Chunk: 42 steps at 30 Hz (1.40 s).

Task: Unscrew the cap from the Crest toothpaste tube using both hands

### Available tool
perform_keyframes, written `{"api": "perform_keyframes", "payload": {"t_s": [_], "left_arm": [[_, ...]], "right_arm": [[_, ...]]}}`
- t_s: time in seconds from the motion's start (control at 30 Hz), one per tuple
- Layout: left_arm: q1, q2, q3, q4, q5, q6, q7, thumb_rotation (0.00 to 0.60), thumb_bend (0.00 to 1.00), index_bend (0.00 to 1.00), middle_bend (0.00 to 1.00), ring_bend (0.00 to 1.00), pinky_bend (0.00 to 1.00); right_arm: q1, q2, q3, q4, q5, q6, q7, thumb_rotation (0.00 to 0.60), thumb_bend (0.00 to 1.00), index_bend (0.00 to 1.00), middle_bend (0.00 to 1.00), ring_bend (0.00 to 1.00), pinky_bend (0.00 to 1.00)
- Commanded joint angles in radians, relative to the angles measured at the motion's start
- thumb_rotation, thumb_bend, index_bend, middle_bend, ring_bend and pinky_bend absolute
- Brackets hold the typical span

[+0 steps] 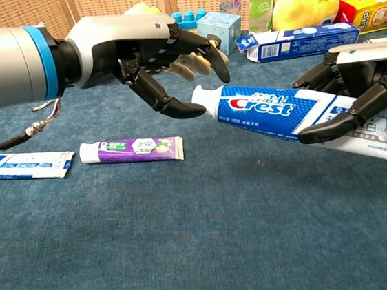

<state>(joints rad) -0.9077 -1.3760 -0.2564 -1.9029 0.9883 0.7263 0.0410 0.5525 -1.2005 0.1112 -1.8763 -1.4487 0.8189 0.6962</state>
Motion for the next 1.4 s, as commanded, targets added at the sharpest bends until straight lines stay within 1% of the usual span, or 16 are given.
{"api": "perform_keyframes", "payload": {"t_s": [0.03, 0.23, 0.5, 0.63, 0.77, 1.07, 1.27, 1.4], "left_arm": [[-0.006, -0.003, 0.002, 0.001, -0.003, -0.002, -0.005, 0.6, 0.3, 0.32, 0.14, 0.13, 0.13], [-0.018, -0.007, 0.007, 0.002, -0.01, -0.003, -0.008, 0.6, 0.3, 0.35, 0.14, 0.13, 0.14], [-0.031, -0.008, 0.011, 0.001, -0.023, 0.009, -0.016, 0.6, 0.3, 0.38, 0.14, 0.13, 0.15], [-0.036, -0.009, 0.01, 0.002, -0.025, 0.015, -0.021, 0.6, 0.3, 0.4, 0.14, 0.13, 0.15], [-0.04, -0.009, 0.009, 0.0, -0.025, 0.018, -0.027, 0.6, 0.3, 0.4, 0.15, 0.14, 0.16], [-0.052, -0.015, 0.013, 0.014, -0.034, 0.018, -0.037, 0.6, 0.3, 0.41, 0.15, 0.14, 0.17], [-0.056, -0.025, 0.01, 0.02, -0.032, 0.024, -0.048, 0.6, 0.3, 0.42, 0.16, 0.14, 0.17], [-0.058, -0.027, 0.005, 0.021, -0.03, 0.022, -0.061, 0.6, 0.3, 0.41, 0.16, 0.15, 0.17]], "right_arm": [[0.002, 0.006, -0.008, 0.003, -0.015, 0.005, 0.021, 0.6, 0.36, 0.96, 0.82, 0.8, 0.9], [0.006, 0.008, -0.014, 0.008, -0.025, 0.009, 0.048, 0.6, 0.36, 0.96, 0.82, 0.8, 0.9], [0.012, 0.022, -0.029, 0.021, -0.054, 0.017, 0.142, 0.6, 0.36, 0.96, 0.82, 0.8, 0.9], [0.018, 0.023, -0.036, 0.031, -0.062, 0.015, 0.16, 0.6, 0.35, 0.96, 0.82, 0.8, 0.9], [0.021, 0.024, -0.043, 0.034, -0.067, 0.019, 0.179, 0.6, 0.36, 0.96, 0.82, 0.8, 0.9], [0.029, 0.035, -0.056, 0.046, -0.102, 0.039, 0.272, 0.6, 0.36, 0.96, 0.82, 0.8, 0.9], [0.037, 0.039, -0.07, 0.054, -0.123, 0.046, 0.302, 0.6, 0.36, 0.96, 0.82, 0.8, 0.9], [0.041, 0.041, -0.079, 0.057, -0.126, 0.048, 0.302, 0.6, 0.36, 0.96, 0.82, 0.8, 0.9]]}}
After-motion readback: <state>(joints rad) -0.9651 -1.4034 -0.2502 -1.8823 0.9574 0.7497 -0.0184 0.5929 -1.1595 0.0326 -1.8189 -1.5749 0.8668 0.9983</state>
